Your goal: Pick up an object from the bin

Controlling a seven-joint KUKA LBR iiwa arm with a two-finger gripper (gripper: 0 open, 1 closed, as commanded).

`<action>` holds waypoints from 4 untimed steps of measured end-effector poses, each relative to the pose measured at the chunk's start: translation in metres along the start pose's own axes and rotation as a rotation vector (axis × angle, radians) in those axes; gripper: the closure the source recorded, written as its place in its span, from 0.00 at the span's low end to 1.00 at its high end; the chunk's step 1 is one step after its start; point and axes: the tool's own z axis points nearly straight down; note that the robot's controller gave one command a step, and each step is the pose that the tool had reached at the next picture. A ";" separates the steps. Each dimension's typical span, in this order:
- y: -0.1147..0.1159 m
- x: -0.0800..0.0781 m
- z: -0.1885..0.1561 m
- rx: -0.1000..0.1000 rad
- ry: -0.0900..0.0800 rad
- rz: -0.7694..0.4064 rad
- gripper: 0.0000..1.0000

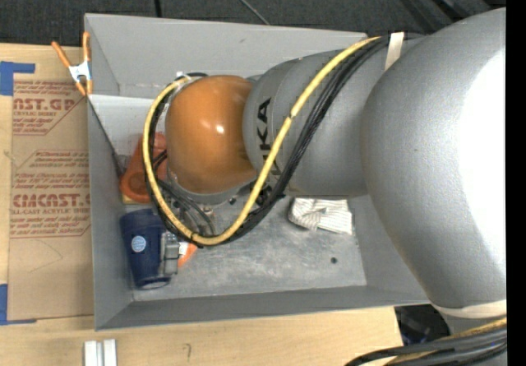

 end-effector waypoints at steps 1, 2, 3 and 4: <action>-0.001 -0.002 -0.005 -0.002 -0.007 0.002 0.00; 0.004 -0.012 0.046 -0.006 -0.018 0.034 0.00; -0.022 -0.034 0.071 -0.006 -0.024 -0.010 0.00; -0.025 -0.027 0.084 0.001 -0.011 -0.005 1.00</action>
Offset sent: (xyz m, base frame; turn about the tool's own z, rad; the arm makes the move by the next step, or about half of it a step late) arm 0.0132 0.0054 -0.0861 0.0522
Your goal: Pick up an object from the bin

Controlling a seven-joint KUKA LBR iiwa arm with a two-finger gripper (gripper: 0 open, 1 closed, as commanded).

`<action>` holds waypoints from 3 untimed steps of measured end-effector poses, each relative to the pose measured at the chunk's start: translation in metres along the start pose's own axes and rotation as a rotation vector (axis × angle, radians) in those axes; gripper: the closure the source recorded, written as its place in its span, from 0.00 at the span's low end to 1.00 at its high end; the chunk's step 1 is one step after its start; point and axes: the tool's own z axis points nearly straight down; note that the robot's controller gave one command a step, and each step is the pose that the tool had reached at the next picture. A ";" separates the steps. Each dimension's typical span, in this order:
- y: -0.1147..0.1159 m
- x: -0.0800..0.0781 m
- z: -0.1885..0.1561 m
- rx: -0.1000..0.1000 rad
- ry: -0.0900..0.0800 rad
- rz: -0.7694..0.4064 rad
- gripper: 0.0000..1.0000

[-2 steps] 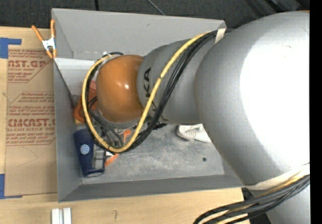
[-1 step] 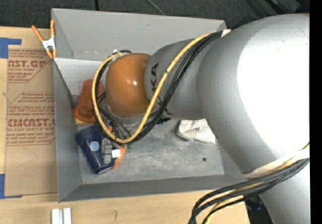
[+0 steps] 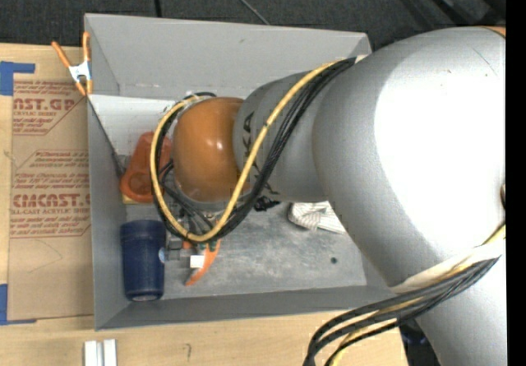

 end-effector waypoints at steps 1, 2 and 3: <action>0.000 0.000 0.000 0.000 0.000 0.000 1.00; 0.017 -0.001 -0.053 0.003 0.010 0.020 1.00; 0.026 0.012 -0.103 -0.003 0.003 0.012 0.00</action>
Offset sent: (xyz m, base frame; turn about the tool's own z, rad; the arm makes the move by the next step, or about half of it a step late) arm 0.0035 0.0278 0.0888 0.0329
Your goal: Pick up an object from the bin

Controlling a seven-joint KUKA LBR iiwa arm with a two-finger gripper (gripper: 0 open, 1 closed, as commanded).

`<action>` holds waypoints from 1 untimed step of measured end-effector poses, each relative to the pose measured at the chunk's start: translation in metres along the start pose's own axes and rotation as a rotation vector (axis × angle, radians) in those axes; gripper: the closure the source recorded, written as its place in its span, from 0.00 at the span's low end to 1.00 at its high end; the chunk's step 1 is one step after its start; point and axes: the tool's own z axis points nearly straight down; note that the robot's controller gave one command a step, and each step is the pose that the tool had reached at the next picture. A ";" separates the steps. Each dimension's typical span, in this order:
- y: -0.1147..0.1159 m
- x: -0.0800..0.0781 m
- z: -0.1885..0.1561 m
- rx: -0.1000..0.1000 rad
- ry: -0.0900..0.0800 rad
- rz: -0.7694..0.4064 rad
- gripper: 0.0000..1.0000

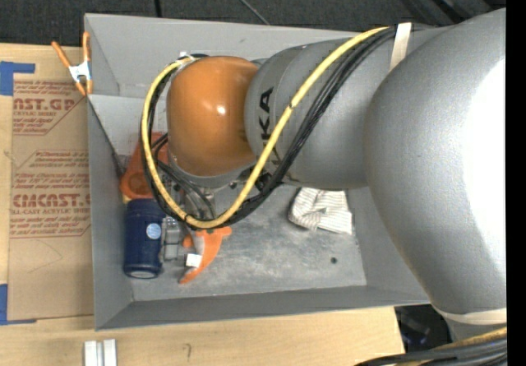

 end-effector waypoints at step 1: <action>0.000 0.000 0.000 0.000 0.000 0.000 0.00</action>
Offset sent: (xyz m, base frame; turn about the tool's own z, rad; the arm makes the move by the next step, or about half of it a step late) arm 0.0679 -0.0265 -0.1018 -0.0891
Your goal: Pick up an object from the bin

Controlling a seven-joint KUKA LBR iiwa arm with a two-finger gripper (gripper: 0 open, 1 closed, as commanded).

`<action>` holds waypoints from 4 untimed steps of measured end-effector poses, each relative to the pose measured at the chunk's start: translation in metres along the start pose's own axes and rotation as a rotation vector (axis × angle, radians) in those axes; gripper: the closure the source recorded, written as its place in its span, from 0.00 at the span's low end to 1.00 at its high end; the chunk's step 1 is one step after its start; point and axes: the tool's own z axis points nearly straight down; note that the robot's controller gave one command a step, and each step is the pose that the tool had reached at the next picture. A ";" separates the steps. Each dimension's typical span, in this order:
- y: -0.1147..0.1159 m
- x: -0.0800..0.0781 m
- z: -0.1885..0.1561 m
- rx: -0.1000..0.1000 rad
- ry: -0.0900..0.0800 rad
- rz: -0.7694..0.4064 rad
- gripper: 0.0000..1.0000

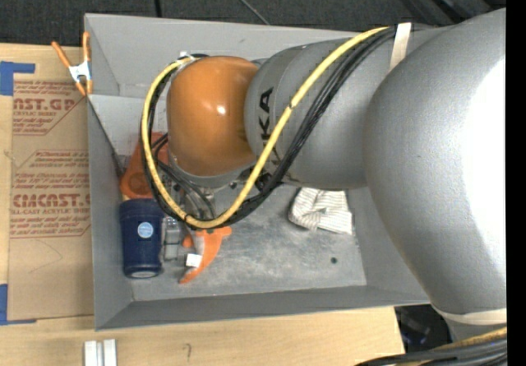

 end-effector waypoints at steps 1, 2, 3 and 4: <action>-0.011 -0.035 0.045 -0.003 -0.009 -0.047 0.00; -0.079 -0.012 0.105 0.001 0.002 0.044 1.00; -0.079 -0.012 0.105 0.001 0.002 0.045 1.00; -0.096 -0.019 -0.015 0.000 -0.001 -0.052 1.00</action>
Offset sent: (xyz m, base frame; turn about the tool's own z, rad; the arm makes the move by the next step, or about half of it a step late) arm 0.0123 -0.0791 -0.1048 0.0448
